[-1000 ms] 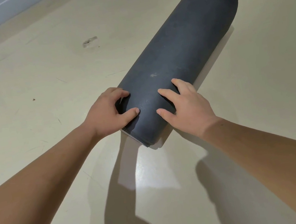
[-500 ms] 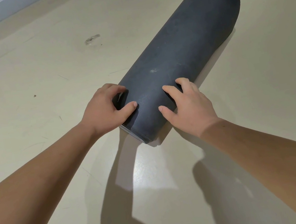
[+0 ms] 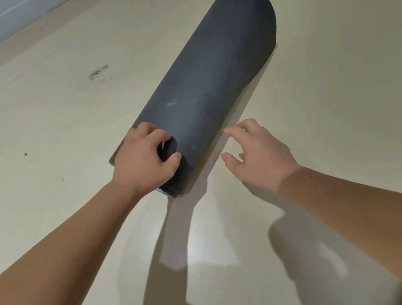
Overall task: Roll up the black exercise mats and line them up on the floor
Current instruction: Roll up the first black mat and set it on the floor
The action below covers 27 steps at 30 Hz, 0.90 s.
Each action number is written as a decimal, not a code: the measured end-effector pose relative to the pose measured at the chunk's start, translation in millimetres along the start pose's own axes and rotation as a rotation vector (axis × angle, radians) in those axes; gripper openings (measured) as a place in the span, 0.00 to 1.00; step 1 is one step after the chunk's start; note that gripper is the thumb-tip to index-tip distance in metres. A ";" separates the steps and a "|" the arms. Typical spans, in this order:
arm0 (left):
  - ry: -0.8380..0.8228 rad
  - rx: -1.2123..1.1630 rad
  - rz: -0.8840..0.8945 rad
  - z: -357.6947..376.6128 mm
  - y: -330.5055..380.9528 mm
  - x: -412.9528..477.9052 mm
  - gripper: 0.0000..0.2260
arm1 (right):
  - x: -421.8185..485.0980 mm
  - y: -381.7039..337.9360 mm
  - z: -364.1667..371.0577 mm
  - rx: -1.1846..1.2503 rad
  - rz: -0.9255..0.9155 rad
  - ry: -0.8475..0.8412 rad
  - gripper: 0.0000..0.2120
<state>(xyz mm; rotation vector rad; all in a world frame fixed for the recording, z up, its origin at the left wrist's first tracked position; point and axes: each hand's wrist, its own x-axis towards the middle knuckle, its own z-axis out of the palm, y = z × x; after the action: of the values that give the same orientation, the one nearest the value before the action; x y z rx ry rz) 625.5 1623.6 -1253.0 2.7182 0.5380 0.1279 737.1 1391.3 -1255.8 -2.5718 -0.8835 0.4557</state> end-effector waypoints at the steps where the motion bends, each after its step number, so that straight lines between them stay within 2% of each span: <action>1: -0.008 0.040 -0.013 1.1 5.9 0.6 0.17 | -4.9 5.6 -3.6 0.017 0.022 -0.013 0.24; 4: -0.028 0.128 0.013 6.4 20.0 -7.9 0.17 | -16.0 15.6 -11.4 0.052 0.072 -0.047 0.23; 7: 0.006 0.103 0.073 6.2 25.6 -18.5 0.22 | -21.0 15.8 -11.2 0.109 0.089 -0.073 0.23; 9: 0.033 0.092 -0.017 0.9 19.7 -12.8 0.32 | -20.1 12.4 -8.0 0.178 0.101 -0.086 0.24; 11: -0.038 0.131 -0.163 -1.3 12.4 -7.3 0.41 | -19.4 7.3 -0.8 0.250 0.111 -0.120 0.24; 14: -0.122 0.083 -0.206 7.9 13.9 -12.3 0.39 | -18.4 4.6 9.3 0.303 0.117 -0.137 0.24; 22: -0.078 0.176 -0.152 30.8 26.0 -31.8 0.39 | -4.8 -6.1 18.6 0.342 0.067 -0.161 0.28; 24: -0.067 0.197 -0.137 36.7 27.9 -36.2 0.38 | -2.4 -9.2 22.1 0.280 0.049 -0.186 0.28; 27: -0.080 0.224 -0.123 49.3 34.7 -45.2 0.37 | 0.5 -10.6 29.1 0.046 -0.017 -0.213 0.27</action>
<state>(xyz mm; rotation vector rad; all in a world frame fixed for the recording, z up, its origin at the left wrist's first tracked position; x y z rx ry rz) 603.7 1559.9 -1286.8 2.8809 0.7330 -0.0780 719.9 1406.6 -1276.5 -2.5052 -0.9526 0.7465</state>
